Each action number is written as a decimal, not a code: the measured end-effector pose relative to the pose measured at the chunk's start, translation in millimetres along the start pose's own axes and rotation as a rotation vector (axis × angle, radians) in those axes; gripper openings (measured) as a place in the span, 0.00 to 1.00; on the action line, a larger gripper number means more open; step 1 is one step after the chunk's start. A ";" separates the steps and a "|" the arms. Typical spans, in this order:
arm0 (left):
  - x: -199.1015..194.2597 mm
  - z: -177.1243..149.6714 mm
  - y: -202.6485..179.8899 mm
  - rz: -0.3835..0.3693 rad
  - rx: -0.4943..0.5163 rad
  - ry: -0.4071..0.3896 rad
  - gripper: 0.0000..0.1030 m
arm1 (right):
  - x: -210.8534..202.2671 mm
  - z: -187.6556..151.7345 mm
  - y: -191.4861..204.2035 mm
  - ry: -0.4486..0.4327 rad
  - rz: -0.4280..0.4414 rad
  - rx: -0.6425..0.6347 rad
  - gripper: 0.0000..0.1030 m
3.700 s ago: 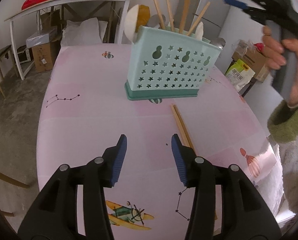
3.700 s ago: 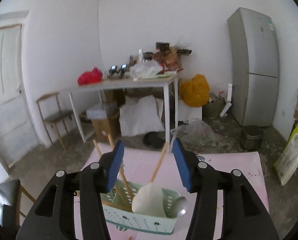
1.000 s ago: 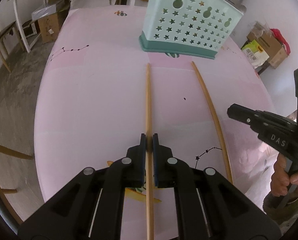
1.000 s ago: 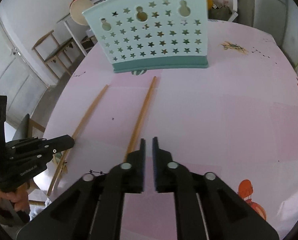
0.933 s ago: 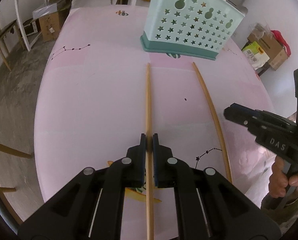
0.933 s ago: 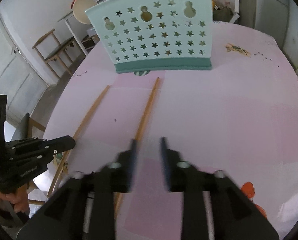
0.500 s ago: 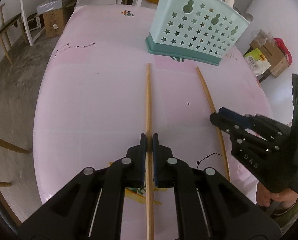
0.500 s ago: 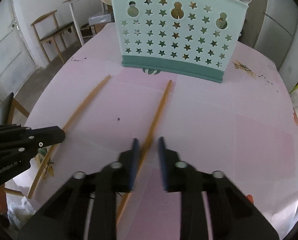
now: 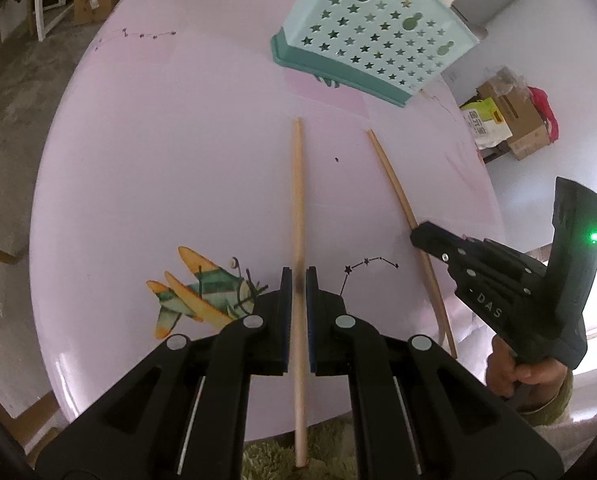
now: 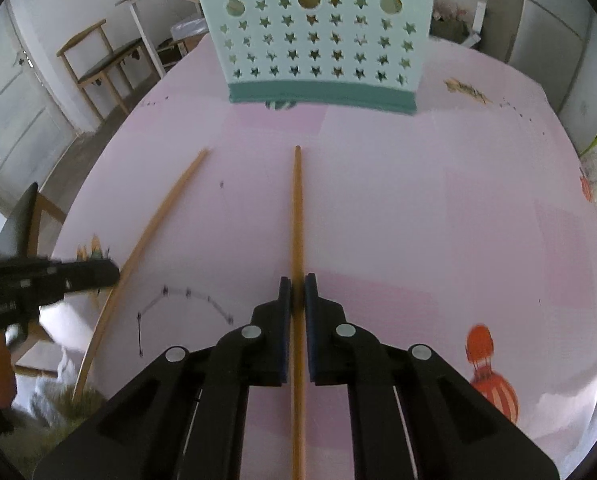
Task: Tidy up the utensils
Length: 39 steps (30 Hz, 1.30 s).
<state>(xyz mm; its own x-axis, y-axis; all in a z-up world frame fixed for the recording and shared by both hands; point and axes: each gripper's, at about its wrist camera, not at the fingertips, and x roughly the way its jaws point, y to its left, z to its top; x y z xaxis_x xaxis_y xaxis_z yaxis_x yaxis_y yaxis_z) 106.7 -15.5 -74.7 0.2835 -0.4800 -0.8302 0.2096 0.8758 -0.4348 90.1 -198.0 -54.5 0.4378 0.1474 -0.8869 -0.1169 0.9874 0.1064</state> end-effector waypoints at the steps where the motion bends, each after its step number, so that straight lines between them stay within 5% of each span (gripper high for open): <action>1: -1.1 0.1 -1.4 0.003 0.012 -0.003 0.09 | -1.4 -1.7 -1.6 0.012 0.007 -0.001 0.07; 7: -0.8 6.9 -13.6 0.043 0.102 -0.024 0.20 | -3.7 -3.1 -6.4 0.035 0.025 0.022 0.10; 17: 19.1 24.2 -45.1 0.126 0.286 -0.041 0.21 | 5.9 16.4 -1.8 -0.023 0.018 0.034 0.16; 24: 26.6 31.8 -62.9 0.136 0.338 -0.046 0.22 | 11.0 25.3 -7.1 -0.057 -0.017 0.068 0.07; 39: 49.9 45.3 -71.8 0.295 0.391 -0.071 0.20 | 7.8 19.6 -37.1 -0.051 -0.005 0.160 0.07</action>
<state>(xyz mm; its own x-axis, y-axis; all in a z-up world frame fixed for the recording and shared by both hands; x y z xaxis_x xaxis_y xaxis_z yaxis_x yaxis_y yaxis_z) 148.2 -104.6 -69.1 0.4436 -0.2288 -0.8665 0.4424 0.8968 -0.0104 115.3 -232.4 -56.5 0.4830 0.1408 -0.8642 0.0275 0.9841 0.1757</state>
